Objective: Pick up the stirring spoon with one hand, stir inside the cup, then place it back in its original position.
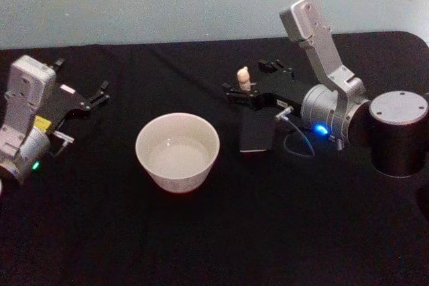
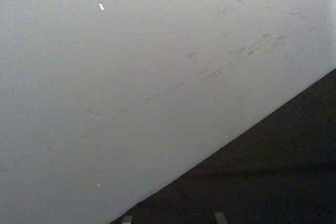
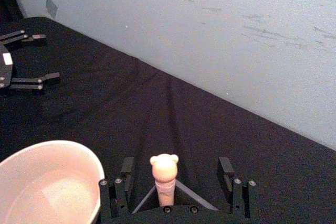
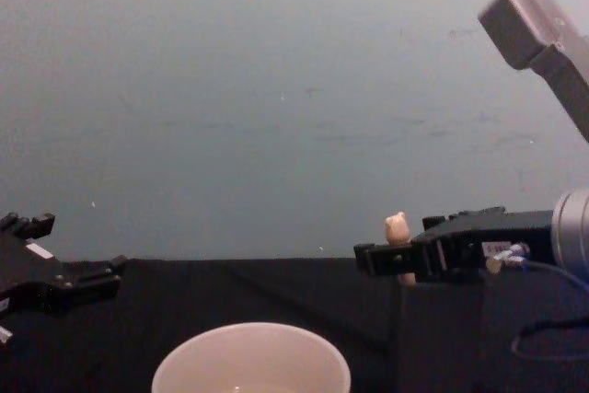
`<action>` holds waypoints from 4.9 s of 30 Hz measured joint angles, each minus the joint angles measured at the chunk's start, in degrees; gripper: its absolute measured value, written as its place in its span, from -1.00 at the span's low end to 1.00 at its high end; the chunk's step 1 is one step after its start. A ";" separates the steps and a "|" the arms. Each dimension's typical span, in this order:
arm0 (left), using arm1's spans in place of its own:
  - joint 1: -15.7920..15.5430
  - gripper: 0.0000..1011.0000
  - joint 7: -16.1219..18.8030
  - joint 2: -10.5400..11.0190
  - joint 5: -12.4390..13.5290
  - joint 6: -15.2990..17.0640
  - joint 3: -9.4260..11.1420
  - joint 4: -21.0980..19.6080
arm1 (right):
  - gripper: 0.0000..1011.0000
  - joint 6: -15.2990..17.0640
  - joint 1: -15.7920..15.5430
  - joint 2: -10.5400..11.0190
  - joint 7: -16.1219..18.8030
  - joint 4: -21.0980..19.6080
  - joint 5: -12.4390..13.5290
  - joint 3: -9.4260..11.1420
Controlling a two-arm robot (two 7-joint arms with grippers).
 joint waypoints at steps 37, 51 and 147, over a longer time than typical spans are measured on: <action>0.00 0.98 0.00 0.00 0.00 0.00 0.00 0.00 | 0.66 0.68 -0.51 -1.13 2.20 -0.28 -1.37 1.16; 0.00 0.98 0.00 0.00 0.00 0.00 0.00 0.00 | -0.18 0.64 -0.51 -1.09 2.13 -0.27 -1.26 1.13; 0.00 0.98 0.00 0.00 0.00 0.00 0.00 0.00 | -0.57 -15.18 -4.88 -0.62 7.54 -9.37 8.10 -0.68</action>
